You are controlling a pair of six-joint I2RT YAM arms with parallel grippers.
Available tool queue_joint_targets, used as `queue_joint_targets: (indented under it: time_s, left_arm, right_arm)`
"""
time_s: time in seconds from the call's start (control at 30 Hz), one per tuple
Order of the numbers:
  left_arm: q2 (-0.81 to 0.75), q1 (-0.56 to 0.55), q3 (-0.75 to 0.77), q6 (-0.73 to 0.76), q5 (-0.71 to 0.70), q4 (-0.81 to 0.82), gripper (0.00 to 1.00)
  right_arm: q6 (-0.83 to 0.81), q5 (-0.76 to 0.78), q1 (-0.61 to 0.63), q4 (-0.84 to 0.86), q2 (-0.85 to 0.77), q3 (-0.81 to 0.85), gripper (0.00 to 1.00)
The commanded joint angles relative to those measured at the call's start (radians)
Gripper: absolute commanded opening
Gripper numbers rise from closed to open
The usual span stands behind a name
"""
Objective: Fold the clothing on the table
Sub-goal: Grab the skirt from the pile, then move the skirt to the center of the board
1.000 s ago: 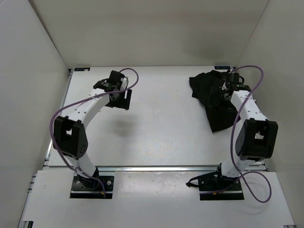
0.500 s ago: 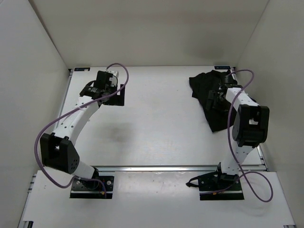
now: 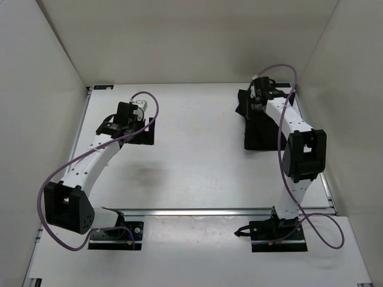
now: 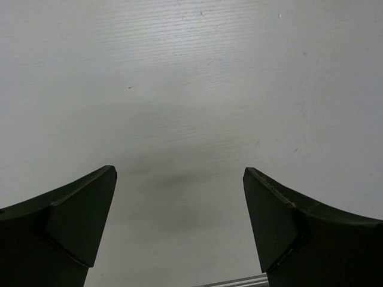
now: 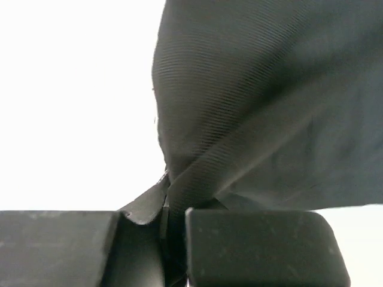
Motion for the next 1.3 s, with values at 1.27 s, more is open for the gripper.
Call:
queue_joint_targets:
  time_s: [1.27]
  left_arm:
    - [-0.209,-0.227,-0.383,-0.500,0.342,0.421,0.97]
  right_arm:
    - [0.173,-0.560,0.256,0.343,-0.156,-0.138,0.00]
